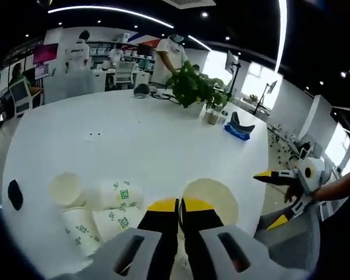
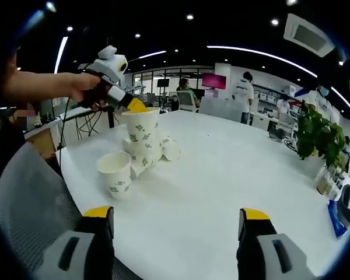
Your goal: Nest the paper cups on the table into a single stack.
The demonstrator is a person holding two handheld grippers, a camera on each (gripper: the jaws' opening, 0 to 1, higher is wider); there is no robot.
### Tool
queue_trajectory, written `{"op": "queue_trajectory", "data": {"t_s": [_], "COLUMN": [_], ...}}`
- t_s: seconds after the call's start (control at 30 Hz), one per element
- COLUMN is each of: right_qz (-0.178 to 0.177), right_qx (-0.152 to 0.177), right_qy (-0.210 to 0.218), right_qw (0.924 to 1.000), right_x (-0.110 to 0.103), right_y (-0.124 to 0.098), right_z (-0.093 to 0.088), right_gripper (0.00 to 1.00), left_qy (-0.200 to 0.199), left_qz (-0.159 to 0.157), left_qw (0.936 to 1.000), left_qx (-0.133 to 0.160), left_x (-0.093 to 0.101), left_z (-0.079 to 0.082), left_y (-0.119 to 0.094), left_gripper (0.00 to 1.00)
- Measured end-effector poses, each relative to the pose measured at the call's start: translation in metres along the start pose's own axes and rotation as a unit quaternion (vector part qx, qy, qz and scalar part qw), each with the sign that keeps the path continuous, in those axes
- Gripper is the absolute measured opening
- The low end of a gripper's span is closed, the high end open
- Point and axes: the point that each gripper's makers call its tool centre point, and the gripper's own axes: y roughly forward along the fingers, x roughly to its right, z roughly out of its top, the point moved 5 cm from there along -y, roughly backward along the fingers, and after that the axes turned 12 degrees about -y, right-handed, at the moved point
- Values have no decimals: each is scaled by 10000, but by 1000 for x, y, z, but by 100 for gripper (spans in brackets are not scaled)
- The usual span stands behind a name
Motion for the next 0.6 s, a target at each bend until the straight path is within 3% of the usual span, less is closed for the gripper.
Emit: {"op": "queue_trajectory", "data": {"t_s": [0.6], "right_qz": [37], "right_qx": [14], "right_qy": [-90], "right_qw": [10000], "right_x": [-2], "right_y": [1], "right_z": [2], "right_gripper": [90], "left_qy": [-74], "left_qz": [-35], "left_qw": [10000], "left_qx": [22], "left_x": [14], "left_z": [-15], "left_y": [-25], "left_gripper": [0]}}
